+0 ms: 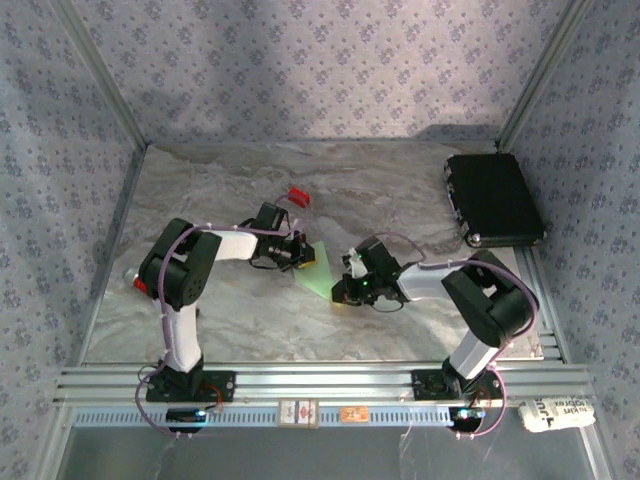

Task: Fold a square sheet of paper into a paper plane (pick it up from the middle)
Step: Fourth fold the wing at the center of the table.

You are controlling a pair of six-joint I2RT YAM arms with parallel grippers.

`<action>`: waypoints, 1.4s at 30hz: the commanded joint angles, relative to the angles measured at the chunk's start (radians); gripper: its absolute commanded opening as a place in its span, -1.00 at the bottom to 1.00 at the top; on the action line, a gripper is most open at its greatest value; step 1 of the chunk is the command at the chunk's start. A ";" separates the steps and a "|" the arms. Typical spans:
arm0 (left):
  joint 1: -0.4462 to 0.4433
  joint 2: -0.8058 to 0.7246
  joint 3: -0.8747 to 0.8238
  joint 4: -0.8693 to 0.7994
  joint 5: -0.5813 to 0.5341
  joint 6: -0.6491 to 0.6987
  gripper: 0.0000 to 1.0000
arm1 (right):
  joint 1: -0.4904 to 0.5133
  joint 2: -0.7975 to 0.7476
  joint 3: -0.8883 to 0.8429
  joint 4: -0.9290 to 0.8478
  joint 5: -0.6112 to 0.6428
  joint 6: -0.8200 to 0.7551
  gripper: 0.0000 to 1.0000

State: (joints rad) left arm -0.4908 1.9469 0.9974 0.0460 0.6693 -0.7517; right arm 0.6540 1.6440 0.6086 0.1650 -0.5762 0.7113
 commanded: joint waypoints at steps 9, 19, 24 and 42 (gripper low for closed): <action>0.017 0.031 -0.028 -0.034 -0.056 -0.008 -0.96 | -0.005 -0.086 -0.108 -0.163 -0.021 0.009 -1.00; 0.012 0.020 -0.028 -0.017 -0.047 -0.024 -0.96 | -0.039 -0.034 0.168 -0.163 -0.039 0.016 -1.00; 0.012 0.017 -0.028 -0.015 -0.050 -0.025 -0.95 | -0.026 0.084 0.245 -0.166 -0.014 0.019 -1.00; -0.049 -0.071 0.019 -0.005 -0.042 -0.050 -0.77 | -0.014 0.151 0.171 -0.214 0.065 0.010 -1.00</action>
State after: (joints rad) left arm -0.5148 1.9251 0.9920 0.0555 0.6441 -0.7967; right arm 0.6289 1.7782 0.8154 0.0311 -0.5705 0.7258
